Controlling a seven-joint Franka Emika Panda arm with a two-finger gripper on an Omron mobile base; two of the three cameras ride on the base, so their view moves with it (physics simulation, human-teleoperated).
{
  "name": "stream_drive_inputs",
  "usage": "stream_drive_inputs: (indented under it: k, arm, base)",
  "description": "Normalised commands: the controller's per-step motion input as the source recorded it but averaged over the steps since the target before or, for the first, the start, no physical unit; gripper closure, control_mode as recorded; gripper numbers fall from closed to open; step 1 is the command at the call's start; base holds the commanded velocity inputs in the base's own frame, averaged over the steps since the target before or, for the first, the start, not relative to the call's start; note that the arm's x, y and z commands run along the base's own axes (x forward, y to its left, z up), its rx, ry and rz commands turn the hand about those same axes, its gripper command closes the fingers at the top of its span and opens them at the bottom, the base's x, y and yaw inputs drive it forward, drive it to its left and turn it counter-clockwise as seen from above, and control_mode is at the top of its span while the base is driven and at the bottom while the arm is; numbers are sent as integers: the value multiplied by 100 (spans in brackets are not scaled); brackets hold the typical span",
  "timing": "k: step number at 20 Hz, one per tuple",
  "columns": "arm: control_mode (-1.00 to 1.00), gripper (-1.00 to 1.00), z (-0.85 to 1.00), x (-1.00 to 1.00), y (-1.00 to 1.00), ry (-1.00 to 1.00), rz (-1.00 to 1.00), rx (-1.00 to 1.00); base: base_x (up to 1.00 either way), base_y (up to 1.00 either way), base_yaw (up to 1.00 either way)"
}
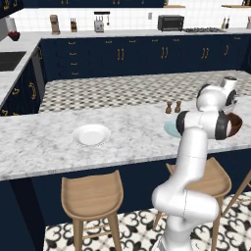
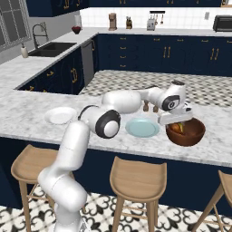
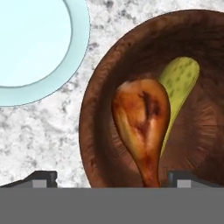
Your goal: Pick the chicken drumstick and cucumber from their plates and place them in the bowl. Then put the bowl in the fridge.
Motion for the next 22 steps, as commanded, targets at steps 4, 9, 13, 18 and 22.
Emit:
stream_drive_inputs:
  k: [4,9,13,18,22]
  arm:
    - [-100,-100,1,-13,-73,0,-3,-2]
    - [-100,-100,3,-4,-82,0,-4,0]
    - [-100,-100,0,0,-61,0,1,0]
    - [-100,-100,6,0,-36,0,0,0]
    - [-100,-100,11,0,0,0,0,0]
  base:
    - [0,0,0]
    - [0,0,0]
    - [0,0,0]
    - [0,0,0]
    - [0,0,0]
